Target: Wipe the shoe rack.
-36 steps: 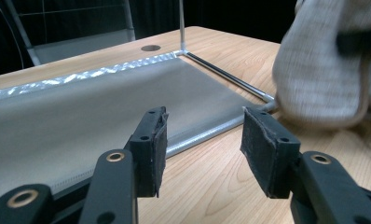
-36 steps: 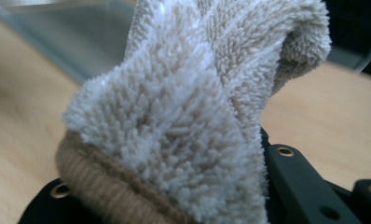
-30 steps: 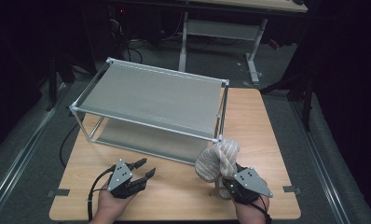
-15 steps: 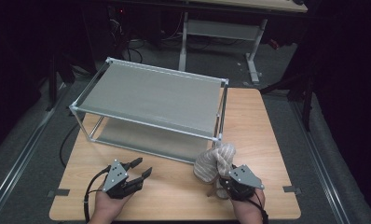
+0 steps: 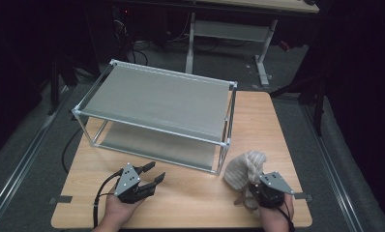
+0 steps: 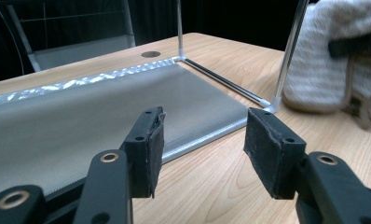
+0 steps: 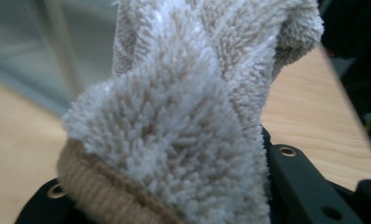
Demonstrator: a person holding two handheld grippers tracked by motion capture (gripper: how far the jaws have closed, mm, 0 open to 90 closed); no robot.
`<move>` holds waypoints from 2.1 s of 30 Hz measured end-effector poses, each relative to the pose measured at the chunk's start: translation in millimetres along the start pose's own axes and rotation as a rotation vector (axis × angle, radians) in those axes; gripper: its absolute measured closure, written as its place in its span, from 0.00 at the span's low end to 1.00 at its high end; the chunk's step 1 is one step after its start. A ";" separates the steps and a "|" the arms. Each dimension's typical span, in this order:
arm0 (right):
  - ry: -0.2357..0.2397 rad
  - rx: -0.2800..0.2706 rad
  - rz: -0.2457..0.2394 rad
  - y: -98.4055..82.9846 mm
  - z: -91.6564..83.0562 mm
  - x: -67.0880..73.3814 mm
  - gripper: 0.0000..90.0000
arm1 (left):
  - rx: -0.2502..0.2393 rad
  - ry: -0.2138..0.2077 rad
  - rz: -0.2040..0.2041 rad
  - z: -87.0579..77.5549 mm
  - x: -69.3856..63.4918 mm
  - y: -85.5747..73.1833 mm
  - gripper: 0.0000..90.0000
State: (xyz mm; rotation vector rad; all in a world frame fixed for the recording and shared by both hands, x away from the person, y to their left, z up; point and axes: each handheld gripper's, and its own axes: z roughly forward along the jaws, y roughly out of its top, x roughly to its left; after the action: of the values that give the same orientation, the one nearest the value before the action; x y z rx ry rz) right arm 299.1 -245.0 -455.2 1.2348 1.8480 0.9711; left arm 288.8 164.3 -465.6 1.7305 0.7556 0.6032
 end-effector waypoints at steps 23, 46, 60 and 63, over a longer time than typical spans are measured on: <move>0.170 -0.031 0.013 26.1 60.3 18.7 0.74 | -0.012 0.135 -0.064 -56.6 14.9 -15.1 0.52; 0.340 -0.221 0.071 30.7 1.0 25.8 0.74 | 0.003 0.042 -0.022 -24.3 4.1 -7.2 0.52; 0.357 -0.051 -0.013 11.9 25.1 39.4 0.75 | 0.004 0.029 -0.018 -19.7 3.8 -6.0 0.52; 0.348 0.015 -0.030 4.8 33.6 43.8 0.75 | 0.004 0.020 -0.014 -17.6 3.1 -5.1 0.52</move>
State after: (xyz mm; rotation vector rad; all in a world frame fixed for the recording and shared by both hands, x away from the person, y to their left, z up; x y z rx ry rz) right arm 316.8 -195.7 -473.1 1.0949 2.1341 1.2182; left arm 277.1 178.8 -465.7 1.7240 0.7830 0.6102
